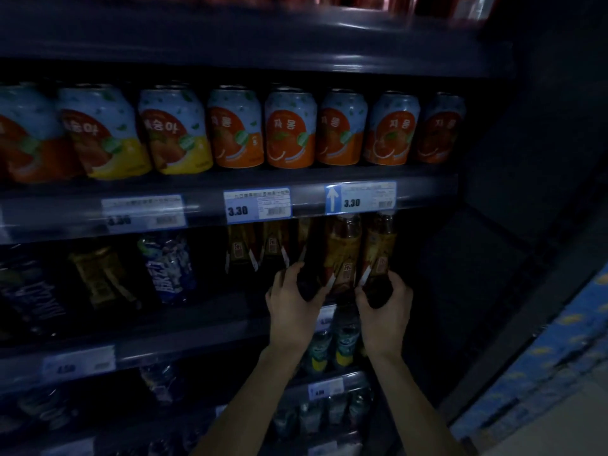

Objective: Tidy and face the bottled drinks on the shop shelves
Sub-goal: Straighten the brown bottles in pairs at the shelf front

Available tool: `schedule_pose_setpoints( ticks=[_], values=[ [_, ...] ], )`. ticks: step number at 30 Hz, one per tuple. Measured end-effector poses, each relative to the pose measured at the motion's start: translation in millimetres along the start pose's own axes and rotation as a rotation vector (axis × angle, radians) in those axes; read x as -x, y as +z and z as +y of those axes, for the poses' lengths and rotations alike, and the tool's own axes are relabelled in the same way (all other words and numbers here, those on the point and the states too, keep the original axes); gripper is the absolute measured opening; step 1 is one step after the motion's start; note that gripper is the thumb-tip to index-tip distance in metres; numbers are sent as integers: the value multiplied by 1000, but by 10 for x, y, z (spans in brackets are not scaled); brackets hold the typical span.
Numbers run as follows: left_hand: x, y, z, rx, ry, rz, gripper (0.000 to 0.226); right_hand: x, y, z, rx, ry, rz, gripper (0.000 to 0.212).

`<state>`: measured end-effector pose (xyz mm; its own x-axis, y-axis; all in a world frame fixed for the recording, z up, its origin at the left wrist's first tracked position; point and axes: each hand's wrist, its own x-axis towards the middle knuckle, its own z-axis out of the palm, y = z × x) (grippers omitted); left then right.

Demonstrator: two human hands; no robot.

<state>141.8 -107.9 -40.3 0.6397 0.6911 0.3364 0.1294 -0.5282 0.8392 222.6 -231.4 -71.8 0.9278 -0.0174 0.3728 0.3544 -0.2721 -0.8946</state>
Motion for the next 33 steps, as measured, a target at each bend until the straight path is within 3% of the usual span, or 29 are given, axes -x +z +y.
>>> schedule_pose_setpoints(
  ticks=[15, 23, 28, 33],
  values=[
    [162, -1476, -369, -35, -38, 111, 49, 688, 567, -703, -76, -128, -75, 54],
    [227, -2463, -685, -47, -40, 282, 32, 1240, 1145, -1289, -125, -190, -169, 52],
    [221, -3023, -930, -68, -79, 363, 41, 1620, 1528, -1635, -165, -202, -240, 51],
    [197, -3488, -1179, -51, -132, 421, 37, 1964, 1865, -1869, -186, -207, -291, 51]
  ],
)
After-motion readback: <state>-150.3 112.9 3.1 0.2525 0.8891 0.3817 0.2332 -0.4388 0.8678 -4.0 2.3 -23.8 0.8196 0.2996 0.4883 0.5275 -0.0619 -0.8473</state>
